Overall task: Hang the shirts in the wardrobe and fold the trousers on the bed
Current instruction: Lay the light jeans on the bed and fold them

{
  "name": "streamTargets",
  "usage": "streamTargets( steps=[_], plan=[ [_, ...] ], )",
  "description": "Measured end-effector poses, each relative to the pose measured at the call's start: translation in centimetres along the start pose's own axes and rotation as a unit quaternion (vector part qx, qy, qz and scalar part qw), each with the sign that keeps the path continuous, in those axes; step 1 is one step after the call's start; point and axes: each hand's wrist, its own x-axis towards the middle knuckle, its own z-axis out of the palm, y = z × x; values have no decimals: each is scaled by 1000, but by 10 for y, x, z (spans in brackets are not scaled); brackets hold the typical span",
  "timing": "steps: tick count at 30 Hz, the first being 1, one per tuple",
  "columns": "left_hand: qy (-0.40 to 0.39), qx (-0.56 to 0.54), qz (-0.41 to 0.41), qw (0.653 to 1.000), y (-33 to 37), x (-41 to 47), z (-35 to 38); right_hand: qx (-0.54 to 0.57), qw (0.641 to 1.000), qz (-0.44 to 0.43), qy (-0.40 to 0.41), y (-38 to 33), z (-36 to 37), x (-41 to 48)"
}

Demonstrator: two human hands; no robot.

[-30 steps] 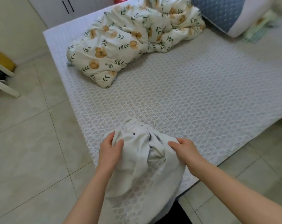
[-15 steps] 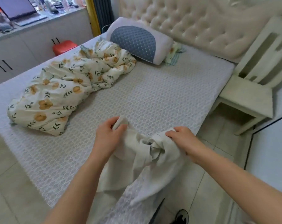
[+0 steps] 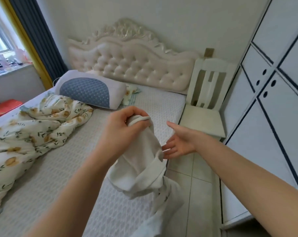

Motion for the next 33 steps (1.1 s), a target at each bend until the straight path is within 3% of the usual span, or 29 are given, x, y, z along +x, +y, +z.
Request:
streamTargets(
  steps=[4, 7, 12, 16, 20, 22, 25, 27, 30, 33],
  plan=[
    [-84, -60, 32, 994, 31, 27, 38, 57, 998, 19, -29, -22, -30, 5],
    [-130, -81, 14, 988, 40, 46, 63, -20, 996, -71, 42, -40, -49, 4],
    [-186, -75, -57, 978, 29, 65, 98, 69, 969, -190, 141, -74, -102, -10],
    [-237, -104, -135, 957, 9, 75, 123, 40, 938, -320, 130, -95, -139, -26],
    [-311, -166, -247, 903, -10, 101, 132, 6, 893, -438, 100, -113, -156, -53],
    [-293, -138, -256, 911, -15, 122, 140, -18, 871, -487, 63, -124, -160, -68],
    [-131, -109, -246, 954, -24, 174, 149, -84, 845, -527, 5, -139, -163, -89],
    [-75, -157, -242, 955, -23, 217, 148, -147, 832, -535, -12, -148, -166, -97],
    [-115, -279, -246, 921, -16, 275, 144, -213, 810, -545, 20, -163, -171, -107],
    [-149, -326, -221, 907, -10, 308, 155, -208, 802, -552, 91, -180, -181, -113]
  ],
)
